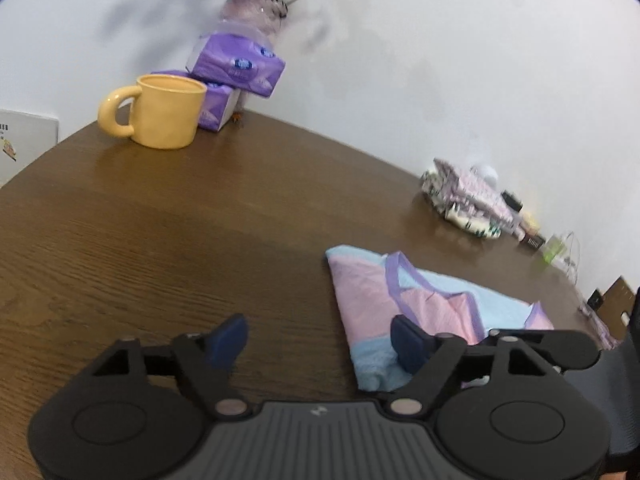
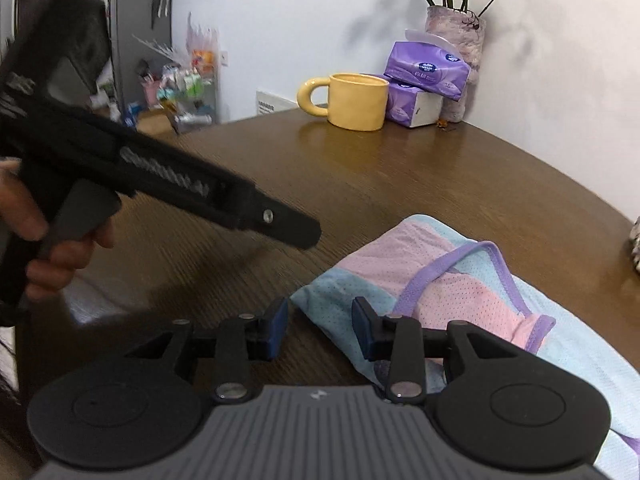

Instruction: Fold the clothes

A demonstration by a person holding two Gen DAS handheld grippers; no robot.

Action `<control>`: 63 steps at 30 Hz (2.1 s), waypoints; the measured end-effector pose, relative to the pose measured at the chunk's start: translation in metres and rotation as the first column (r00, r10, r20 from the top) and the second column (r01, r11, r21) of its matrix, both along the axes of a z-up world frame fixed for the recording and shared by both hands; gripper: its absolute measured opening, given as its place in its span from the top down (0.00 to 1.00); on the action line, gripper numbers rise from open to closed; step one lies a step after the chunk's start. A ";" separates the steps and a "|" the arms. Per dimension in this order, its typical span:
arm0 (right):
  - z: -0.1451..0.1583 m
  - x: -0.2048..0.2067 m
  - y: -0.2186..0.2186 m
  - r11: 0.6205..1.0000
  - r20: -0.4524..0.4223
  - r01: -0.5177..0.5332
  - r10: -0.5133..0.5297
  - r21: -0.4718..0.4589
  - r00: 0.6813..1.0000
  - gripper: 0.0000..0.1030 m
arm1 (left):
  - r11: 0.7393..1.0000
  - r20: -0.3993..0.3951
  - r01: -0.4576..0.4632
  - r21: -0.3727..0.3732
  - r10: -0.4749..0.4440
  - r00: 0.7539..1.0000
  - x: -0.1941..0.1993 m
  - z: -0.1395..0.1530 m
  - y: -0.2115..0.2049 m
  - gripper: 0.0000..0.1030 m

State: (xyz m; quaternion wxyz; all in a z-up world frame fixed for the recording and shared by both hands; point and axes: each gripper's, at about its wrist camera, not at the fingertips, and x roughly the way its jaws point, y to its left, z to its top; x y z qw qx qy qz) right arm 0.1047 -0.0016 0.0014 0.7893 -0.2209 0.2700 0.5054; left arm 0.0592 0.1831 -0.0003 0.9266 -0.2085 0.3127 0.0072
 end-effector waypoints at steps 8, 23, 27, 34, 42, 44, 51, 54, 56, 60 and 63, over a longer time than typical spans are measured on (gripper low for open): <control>-0.006 -0.005 0.011 0.998 0.034 0.054 -0.053 -0.042 0.998 0.83 | 0.999 0.062 -0.044 0.011 0.043 0.997 -0.015 -0.002 -0.005 0.17; -0.001 -0.008 -0.004 0.957 -0.043 0.270 -0.267 0.101 0.963 0.98 | 0.981 0.039 -0.059 -0.182 0.067 0.997 -0.002 -0.019 -0.006 0.33; 0.001 -0.005 -0.008 0.947 -0.071 0.287 -0.279 0.143 0.957 0.98 | 0.959 0.020 -0.059 -0.279 0.068 0.998 0.006 -0.024 -0.003 0.48; 0.004 -0.002 -0.011 0.936 -0.095 0.298 -0.285 0.186 0.954 0.98 | 0.909 -0.020 -0.109 -0.403 0.111 0.994 0.018 -0.031 0.000 0.54; 0.006 -0.006 -0.013 0.932 -0.085 0.307 -0.296 0.193 0.951 0.98 | 0.893 -0.055 -0.164 -0.419 0.155 0.986 0.027 -0.035 -0.007 0.78; 0.006 -0.006 -0.012 0.931 -0.084 0.311 -0.300 0.190 0.950 0.98 | 0.890 -0.060 -0.174 -0.422 0.164 0.985 0.026 -0.036 -0.008 0.80; 0.003 -0.005 -0.013 0.927 -0.105 0.324 -0.309 0.190 0.945 0.98 | 0.900 -0.058 -0.182 -0.397 0.173 0.983 0.025 -0.035 -0.012 0.87; 0.001 -0.003 -0.013 0.928 -0.115 0.325 -0.308 0.183 0.944 0.98 | 0.907 -0.053 -0.182 -0.381 0.174 0.983 0.026 -0.034 -0.014 0.87; 0.001 -0.002 -0.014 0.927 -0.121 0.328 -0.311 0.179 0.943 0.97 | 0.911 -0.050 -0.181 -0.369 0.175 0.983 0.026 -0.033 -0.015 0.87; 0.000 0.001 -0.017 0.922 -0.123 0.347 -0.330 0.169 0.936 0.96 | 0.920 -0.045 -0.181 -0.348 0.176 0.983 0.026 -0.031 -0.018 0.87; 0.000 0.003 -0.018 0.918 -0.127 0.359 -0.341 0.167 0.931 0.96 | 0.922 -0.038 -0.177 -0.343 0.175 0.984 0.025 -0.031 -0.018 0.87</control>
